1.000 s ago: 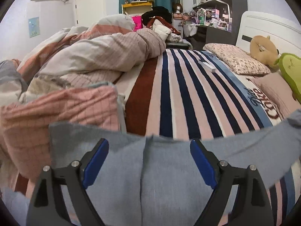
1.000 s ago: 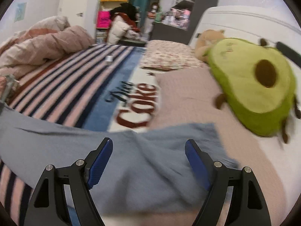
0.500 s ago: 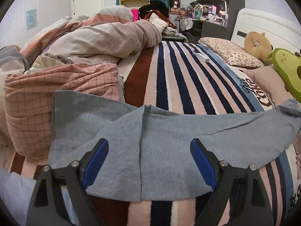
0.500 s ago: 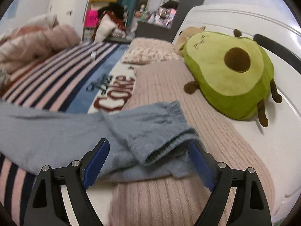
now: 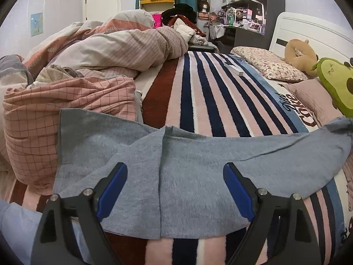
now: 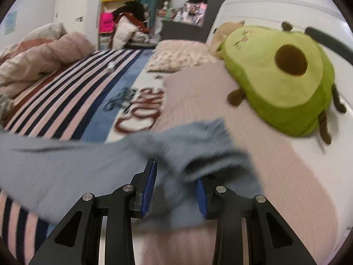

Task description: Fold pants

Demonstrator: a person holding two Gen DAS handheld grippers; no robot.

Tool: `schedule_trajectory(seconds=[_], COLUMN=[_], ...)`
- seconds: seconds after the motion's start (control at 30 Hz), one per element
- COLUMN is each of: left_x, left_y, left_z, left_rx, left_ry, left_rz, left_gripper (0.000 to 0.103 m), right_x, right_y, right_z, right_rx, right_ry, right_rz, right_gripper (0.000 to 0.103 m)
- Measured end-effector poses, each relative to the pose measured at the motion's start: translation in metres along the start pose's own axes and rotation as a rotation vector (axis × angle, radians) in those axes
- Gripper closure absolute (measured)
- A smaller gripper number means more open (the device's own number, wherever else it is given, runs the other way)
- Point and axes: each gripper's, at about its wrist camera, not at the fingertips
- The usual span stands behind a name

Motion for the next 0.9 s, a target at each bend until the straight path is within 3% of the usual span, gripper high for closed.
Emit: schedule_trajectory(seconds=[0.07, 0.13, 0.17, 0.2, 0.3, 0.4, 0.5, 0.57, 0.7, 0.73, 0.8, 0.87, 0.9], left_x=[-0.002, -0.004, -0.004, -0.005, -0.002, 0.004, 0.01, 0.012, 0.014, 0.015, 0.017, 0.016, 0.016], left_y=[-0.001, -0.001, -0.001, 0.0, 0.001, 0.005, 0.01, 0.012, 0.015, 0.015, 0.016, 0.018, 0.019], left_z=[0.0, 0.001, 0.001, 0.002, 0.002, 0.004, 0.006, 0.008, 0.009, 0.01, 0.01, 0.011, 0.013], left_rx=[0.003, 0.009, 0.011, 0.015, 0.017, 0.02, 0.033, 0.037, 0.028, 0.026, 0.027, 0.031, 0.031], left_ry=[0.002, 0.005, 0.007, 0.008, 0.006, -0.004, -0.004, -0.003, 0.0, -0.004, -0.008, -0.011, -0.009], left_rz=[0.001, 0.0, -0.001, -0.006, -0.019, -0.027, -0.014, -0.001, 0.004, 0.003, 0.005, 0.007, 0.003], left_gripper=[0.017, 0.017, 0.017, 0.017, 0.017, 0.017, 0.017, 0.017, 0.017, 0.017, 0.017, 0.017, 0.017], right_x=[-0.013, -0.024, -0.024, -0.02, -0.003, 0.012, 0.022, 0.022, 0.008, 0.006, 0.005, 0.004, 0.002], right_y=[-0.004, -0.012, -0.02, -0.026, -0.035, -0.037, -0.048, -0.056, -0.063, -0.062, -0.062, -0.06, -0.058], right_z=[-0.009, -0.012, -0.013, -0.013, -0.012, -0.006, 0.007, 0.02, 0.035, 0.034, 0.032, 0.029, 0.028], right_rx=[0.045, 0.031, -0.012, -0.037, -0.081, -0.068, -0.129, -0.195, -0.277, -0.27, -0.278, -0.291, -0.287], right_ry=[0.005, 0.023, 0.011, -0.014, -0.078, -0.069, -0.035, 0.008, 0.023, 0.01, -0.004, -0.012, -0.014], right_rz=[0.062, 0.088, 0.086, 0.076, 0.072, 0.156, 0.175, 0.132, -0.06, -0.052, -0.055, -0.087, -0.096], right_gripper=[0.071, 0.061, 0.05, 0.042, 0.037, 0.017, 0.016, 0.016, 0.017, 0.02, 0.041, 0.053, 0.066])
Point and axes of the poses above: each gripper's, at about its wrist camera, not at the fingertips, and x roughly against the way its jaws point, y to its left, z to its underside, and after that the axes turned 15 degrees about -z, right-handed
